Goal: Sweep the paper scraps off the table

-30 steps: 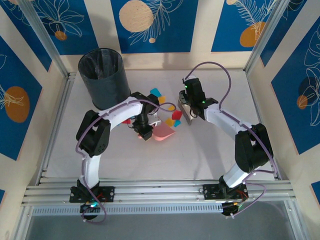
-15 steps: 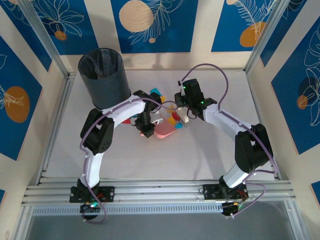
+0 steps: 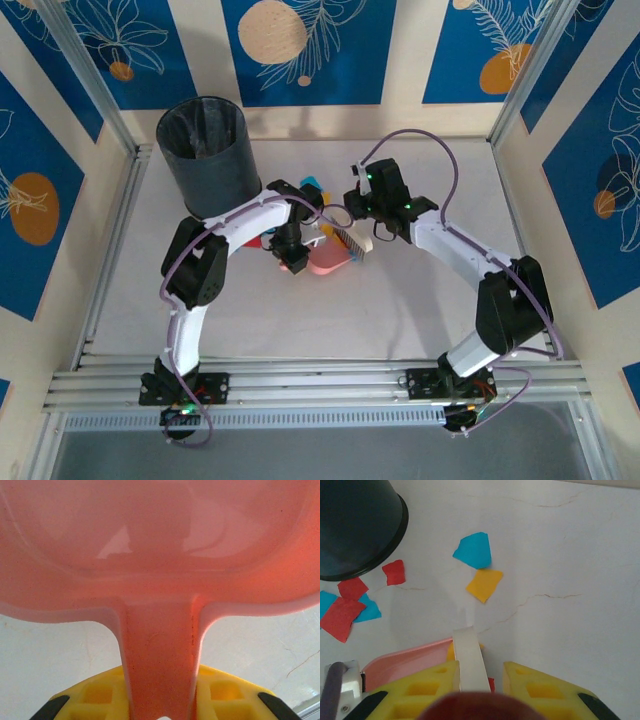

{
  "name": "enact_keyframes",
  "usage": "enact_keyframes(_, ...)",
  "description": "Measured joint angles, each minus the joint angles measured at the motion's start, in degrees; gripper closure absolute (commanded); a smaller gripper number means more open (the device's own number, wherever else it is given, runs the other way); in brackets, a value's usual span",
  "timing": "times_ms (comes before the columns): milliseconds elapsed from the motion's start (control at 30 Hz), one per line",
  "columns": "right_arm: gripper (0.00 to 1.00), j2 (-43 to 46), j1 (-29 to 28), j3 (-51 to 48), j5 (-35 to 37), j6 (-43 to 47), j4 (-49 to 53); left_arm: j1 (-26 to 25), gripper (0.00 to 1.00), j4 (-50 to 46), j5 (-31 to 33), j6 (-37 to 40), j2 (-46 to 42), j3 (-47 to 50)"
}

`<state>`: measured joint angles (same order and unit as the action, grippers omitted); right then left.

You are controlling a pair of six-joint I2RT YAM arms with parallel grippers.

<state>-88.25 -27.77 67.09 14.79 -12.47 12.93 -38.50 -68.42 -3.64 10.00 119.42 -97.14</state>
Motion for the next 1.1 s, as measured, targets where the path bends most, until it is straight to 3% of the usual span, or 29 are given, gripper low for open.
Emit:
enact_keyframes(700,1.0,0.59,-0.37,1.46,14.08,-1.81,0.83,0.0,1.0,0.35,2.45,-0.63,-12.46,11.91)
enact_keyframes(1100,1.0,-1.53,-0.66,0.46,18.49,-3.8,1.46,0.0,1.0,0.22,2.64,-0.63,-12.98,14.71)
